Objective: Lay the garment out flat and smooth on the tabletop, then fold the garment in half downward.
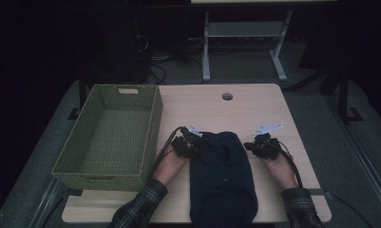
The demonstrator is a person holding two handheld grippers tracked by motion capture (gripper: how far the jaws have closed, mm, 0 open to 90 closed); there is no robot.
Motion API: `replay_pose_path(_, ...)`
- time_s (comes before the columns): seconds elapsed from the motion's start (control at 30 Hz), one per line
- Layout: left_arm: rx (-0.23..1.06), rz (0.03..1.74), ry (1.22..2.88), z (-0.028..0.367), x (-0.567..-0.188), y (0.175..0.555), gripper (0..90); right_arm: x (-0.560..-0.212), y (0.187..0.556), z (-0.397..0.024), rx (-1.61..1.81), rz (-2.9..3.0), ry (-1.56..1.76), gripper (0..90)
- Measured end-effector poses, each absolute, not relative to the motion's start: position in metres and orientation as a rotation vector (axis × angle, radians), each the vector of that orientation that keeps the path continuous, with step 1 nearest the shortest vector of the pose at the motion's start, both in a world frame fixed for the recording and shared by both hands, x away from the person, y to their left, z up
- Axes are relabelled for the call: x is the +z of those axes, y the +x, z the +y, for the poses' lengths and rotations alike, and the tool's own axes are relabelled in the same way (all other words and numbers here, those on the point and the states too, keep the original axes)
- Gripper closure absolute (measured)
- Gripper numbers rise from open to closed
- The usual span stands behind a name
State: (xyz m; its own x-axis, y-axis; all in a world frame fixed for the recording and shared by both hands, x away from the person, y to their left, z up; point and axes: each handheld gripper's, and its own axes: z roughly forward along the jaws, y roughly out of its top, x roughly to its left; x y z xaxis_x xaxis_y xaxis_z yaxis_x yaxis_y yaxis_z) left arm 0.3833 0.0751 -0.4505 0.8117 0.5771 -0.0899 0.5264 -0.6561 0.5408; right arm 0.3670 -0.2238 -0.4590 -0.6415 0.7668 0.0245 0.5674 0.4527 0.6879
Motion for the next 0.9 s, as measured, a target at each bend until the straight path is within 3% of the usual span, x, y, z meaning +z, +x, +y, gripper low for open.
replay_pose_path(0.13,0.126,0.816,2.418,0.076,-0.445,0.387,80.5,-0.456,0.367,-0.227,1.022,2.408,1.14,89.8)
replay_pose_path(0.4,0.162,0.84,2.367,0.082,-0.426,0.4,69.2,-0.435,0.382,-0.232,1.096,2.427,1.159,71.5)
replay_pose_path(0.9,0.189,0.898,2.329,0.082,-0.431,0.434,54.1,-0.438,0.418,-0.214,1.107,2.48,1.147,59.9)
